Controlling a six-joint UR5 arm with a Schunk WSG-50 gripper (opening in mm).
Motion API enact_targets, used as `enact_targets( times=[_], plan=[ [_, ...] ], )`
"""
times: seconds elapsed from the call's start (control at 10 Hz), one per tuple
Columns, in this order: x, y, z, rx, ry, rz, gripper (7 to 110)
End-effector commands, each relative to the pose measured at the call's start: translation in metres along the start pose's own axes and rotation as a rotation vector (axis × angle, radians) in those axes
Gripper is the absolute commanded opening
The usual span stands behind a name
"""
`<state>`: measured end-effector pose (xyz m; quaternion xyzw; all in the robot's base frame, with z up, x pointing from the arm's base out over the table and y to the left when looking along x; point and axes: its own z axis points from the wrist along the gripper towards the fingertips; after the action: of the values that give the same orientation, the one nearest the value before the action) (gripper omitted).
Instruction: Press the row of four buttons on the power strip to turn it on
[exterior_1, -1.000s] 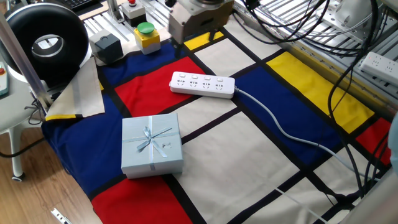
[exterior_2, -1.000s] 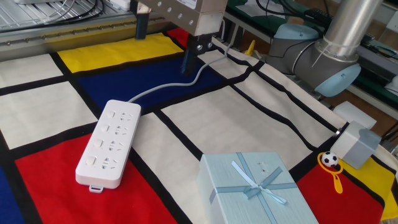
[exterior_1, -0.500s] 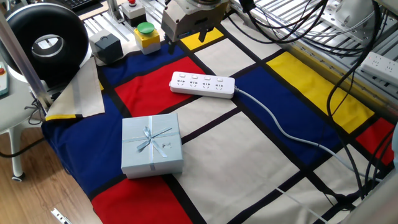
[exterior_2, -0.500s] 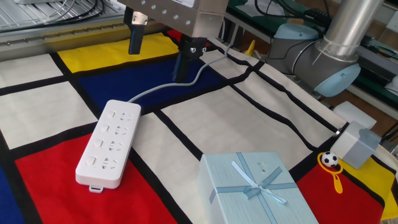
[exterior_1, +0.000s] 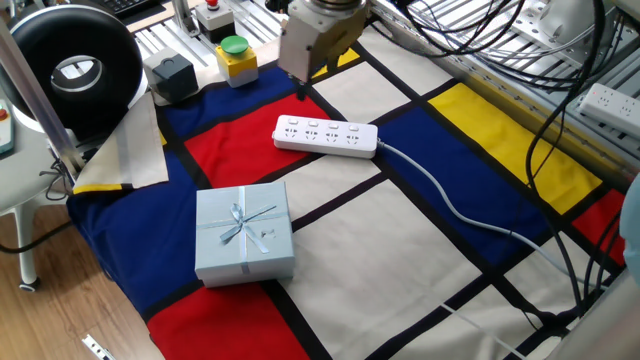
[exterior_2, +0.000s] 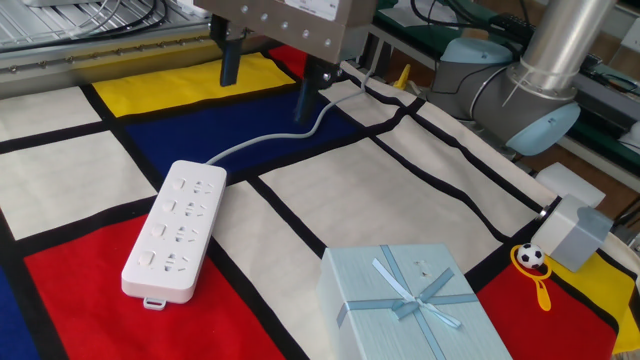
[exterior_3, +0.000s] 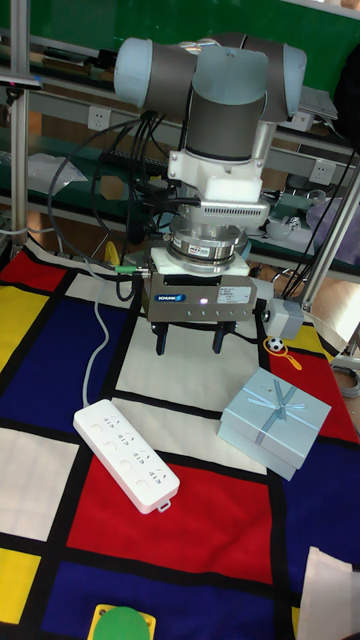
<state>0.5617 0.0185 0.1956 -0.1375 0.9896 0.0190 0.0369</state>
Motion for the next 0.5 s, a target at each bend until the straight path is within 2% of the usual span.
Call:
enact_targets(
  times=[0.0, 0.2, 0.3, 0.4],
  plan=[
    [0.011, -0.015, 0.001, 0.072, 0.049, -0.098, 7],
    [0.007, -0.012, 0.004, 0.067, 0.037, -0.147, 7],
    [0.007, -0.003, 0.003, 0.039, 0.041, -0.180, 7],
    [0.011, -0.001, 0.007, 0.043, 0.059, -0.205, 7]
  ],
)
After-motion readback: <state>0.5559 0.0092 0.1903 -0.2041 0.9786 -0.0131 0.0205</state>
